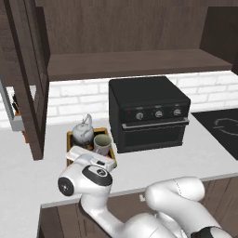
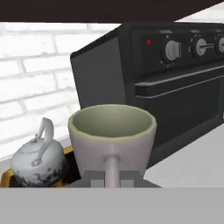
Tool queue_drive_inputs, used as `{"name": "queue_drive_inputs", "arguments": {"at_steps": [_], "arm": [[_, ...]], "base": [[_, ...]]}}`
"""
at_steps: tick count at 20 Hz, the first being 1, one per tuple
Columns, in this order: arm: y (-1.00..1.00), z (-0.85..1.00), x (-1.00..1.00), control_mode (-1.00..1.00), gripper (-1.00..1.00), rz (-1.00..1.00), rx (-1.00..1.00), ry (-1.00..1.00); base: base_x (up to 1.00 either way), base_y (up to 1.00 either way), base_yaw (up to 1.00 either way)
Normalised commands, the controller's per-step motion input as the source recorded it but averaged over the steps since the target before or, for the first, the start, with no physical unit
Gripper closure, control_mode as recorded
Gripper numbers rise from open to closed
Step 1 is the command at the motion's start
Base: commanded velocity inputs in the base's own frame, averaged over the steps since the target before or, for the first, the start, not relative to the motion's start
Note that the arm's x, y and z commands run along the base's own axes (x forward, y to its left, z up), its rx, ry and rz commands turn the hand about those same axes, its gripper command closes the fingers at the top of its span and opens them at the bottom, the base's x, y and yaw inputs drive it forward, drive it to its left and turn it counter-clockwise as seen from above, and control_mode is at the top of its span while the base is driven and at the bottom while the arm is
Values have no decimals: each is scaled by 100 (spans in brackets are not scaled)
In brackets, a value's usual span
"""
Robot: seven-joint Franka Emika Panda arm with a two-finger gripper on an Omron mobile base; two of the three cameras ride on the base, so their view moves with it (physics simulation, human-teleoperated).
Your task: Pick the kettle from the counter and place it on the tray. Then pick the mug from the cabinet and place it on the tray. Then close the cabinet doors.
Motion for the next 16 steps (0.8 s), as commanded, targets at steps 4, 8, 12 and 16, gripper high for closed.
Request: {"name": "queue_drive_inputs", "arguments": {"at_steps": [4, 8, 12, 16], "arm": [[5, -33, 33, -100, 100, -4, 1, 0], [11, -35, 35, -100, 100, -1, 0, 0], [15, -31, 40, -100, 100, -2, 0, 0], [18, -32, 36, -100, 100, -1, 1, 0]], "base": [[0, 0, 0], [0, 0, 0], [0, 0, 0], [0, 0, 0]]}}
